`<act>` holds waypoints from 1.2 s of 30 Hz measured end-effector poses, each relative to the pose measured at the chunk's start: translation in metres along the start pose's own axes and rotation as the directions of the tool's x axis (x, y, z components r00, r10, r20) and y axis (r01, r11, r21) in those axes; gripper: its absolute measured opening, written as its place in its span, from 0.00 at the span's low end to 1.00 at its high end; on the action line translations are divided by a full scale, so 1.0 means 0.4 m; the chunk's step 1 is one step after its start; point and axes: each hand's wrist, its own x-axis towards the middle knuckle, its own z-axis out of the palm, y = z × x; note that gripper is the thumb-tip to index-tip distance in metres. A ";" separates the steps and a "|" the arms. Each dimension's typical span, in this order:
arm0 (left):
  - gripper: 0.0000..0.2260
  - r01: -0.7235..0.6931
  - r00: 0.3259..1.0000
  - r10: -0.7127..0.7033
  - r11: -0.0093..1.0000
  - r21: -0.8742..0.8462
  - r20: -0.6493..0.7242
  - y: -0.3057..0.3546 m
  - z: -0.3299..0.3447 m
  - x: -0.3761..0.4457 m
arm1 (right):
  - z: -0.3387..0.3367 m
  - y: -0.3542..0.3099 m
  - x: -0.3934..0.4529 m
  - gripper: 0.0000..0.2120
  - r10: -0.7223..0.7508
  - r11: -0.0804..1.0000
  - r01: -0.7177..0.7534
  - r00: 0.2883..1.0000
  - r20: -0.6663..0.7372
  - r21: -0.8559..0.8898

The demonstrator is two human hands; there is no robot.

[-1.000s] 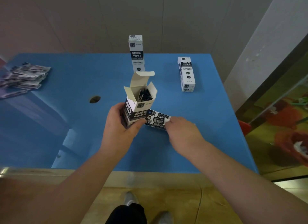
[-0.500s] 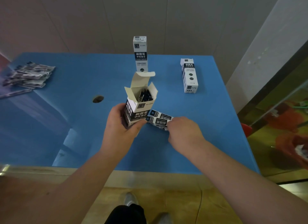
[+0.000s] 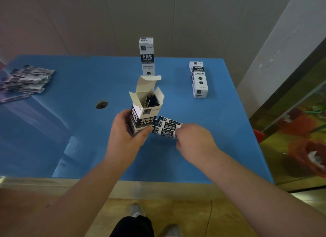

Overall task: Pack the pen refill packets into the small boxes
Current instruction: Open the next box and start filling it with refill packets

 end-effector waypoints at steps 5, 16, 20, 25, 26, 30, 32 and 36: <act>0.22 -0.005 1.000 0.005 1.000 -0.005 0.004 -0.004 -0.003 0.004 | -0.011 0.013 -0.001 0.04 -0.028 0.996 0.029 0.999 -0.016 0.084; 0.25 -0.008 1.000 0.009 0.998 0.063 -0.009 -0.045 -0.017 0.025 | -0.138 0.035 -0.020 0.02 0.153 0.490 -0.242 0.970 0.191 0.838; 0.24 -0.010 1.000 0.010 0.997 0.076 -0.011 -0.063 -0.023 0.035 | -0.181 0.055 -0.037 0.01 0.149 0.020 -0.277 0.951 0.271 0.961; 0.24 -0.040 0.999 0.037 0.991 0.127 0.020 -0.086 -0.023 0.049 | -0.222 0.066 -0.052 0.01 0.221 -0.326 -0.110 0.957 0.189 0.939; 0.24 -0.050 0.999 0.047 0.989 0.137 0.025 -0.090 -0.022 0.050 | -0.229 0.066 -0.052 0.01 0.246 -0.365 -0.067 0.955 0.165 0.929; 0.25 -0.098 0.995 0.091 0.983 0.154 0.048 -0.093 -0.016 0.047 | -0.243 0.054 -0.045 0.04 0.335 -0.331 0.069 0.941 0.049 0.941; 0.26 -0.145 0.989 0.136 0.976 0.161 0.064 -0.089 -0.012 0.046 | -0.245 0.045 -0.042 0.04 0.370 -0.221 0.100 0.929 -0.011 0.970; 0.24 -0.219 0.975 0.204 0.953 0.211 0.090 -0.079 -0.003 0.046 | -0.244 0.032 -0.039 0.03 0.394 -0.022 0.108 0.915 -0.090 0.994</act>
